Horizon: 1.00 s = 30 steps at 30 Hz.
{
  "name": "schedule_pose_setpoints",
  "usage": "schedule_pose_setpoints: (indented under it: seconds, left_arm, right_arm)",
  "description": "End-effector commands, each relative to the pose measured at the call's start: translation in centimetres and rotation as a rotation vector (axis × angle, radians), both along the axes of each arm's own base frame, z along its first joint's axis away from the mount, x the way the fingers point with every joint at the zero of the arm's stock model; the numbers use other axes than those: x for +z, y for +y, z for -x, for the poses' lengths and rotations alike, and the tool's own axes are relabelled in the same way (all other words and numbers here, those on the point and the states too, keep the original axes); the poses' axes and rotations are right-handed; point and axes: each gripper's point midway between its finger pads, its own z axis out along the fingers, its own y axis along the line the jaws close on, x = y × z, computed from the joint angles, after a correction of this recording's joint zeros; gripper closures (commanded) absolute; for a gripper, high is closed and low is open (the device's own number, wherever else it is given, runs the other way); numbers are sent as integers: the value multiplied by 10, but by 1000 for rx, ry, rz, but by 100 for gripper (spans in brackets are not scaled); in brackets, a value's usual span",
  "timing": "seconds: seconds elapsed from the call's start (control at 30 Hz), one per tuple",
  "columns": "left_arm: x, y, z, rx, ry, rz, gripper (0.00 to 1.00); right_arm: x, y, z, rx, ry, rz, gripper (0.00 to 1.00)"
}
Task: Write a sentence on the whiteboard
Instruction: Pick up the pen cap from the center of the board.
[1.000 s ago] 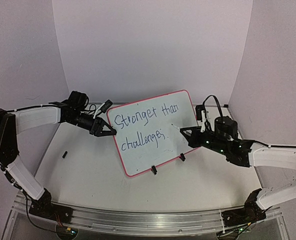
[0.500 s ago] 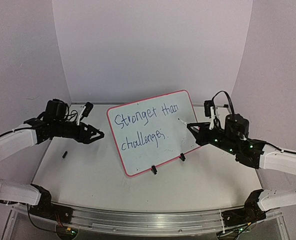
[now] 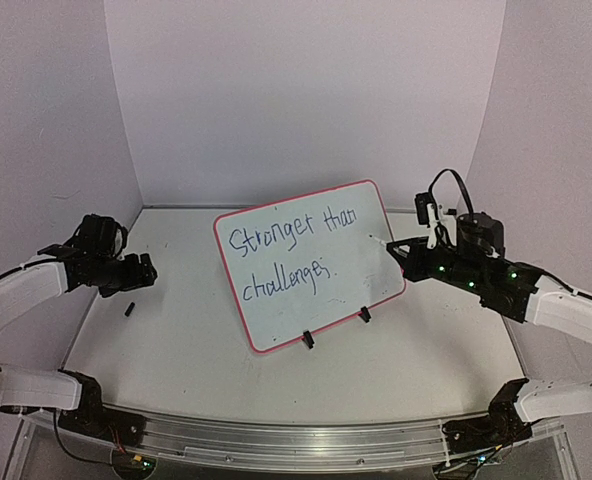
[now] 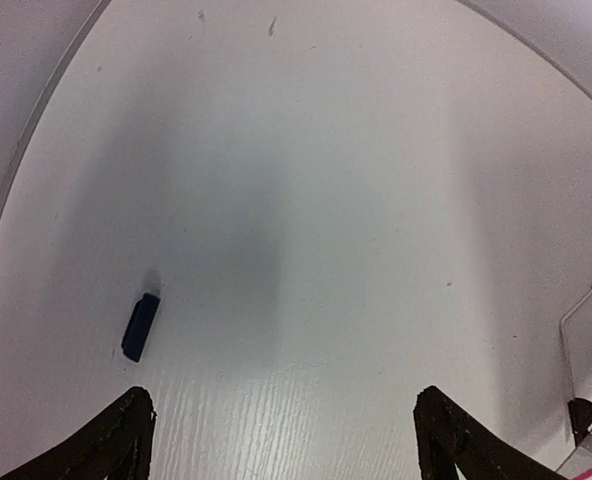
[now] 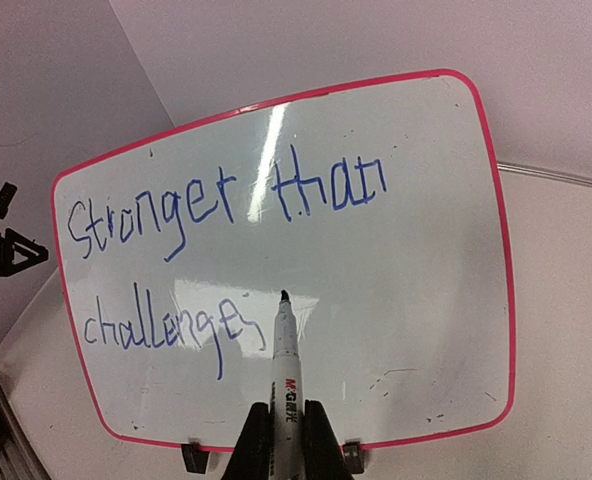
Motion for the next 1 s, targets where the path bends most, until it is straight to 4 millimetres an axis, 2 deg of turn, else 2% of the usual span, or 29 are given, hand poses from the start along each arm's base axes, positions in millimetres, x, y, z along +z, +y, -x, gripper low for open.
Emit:
schedule_pose_setpoints:
  seconds: [0.0,0.13,0.23,0.47,0.67,0.9,0.97]
  left_arm:
    - [-28,31,4,135,95,-11,10]
    - [-53,47,9,184,188,-40,11]
    - [-65,52,6,192,215,-49,12]
    - [-74,56,-8,197,246,-44,21]
    - [-95,59,-14,200,321,-8,28]
    - [-104,48,-21,151,348,41,37]
    - [-106,55,-22,171,355,46,39]
  right_arm:
    - [15,-7,4,3,-27,-5,100]
    - [12,-13,7,-8,-23,1,100]
    - [11,-14,7,-12,-22,3,100]
    - [7,-13,8,-10,-6,-2,100]
    - [7,-16,10,-21,-5,-14,100]
    - [3,-17,11,-27,8,-17,100]
    - [2,-17,10,-28,9,-16,100]
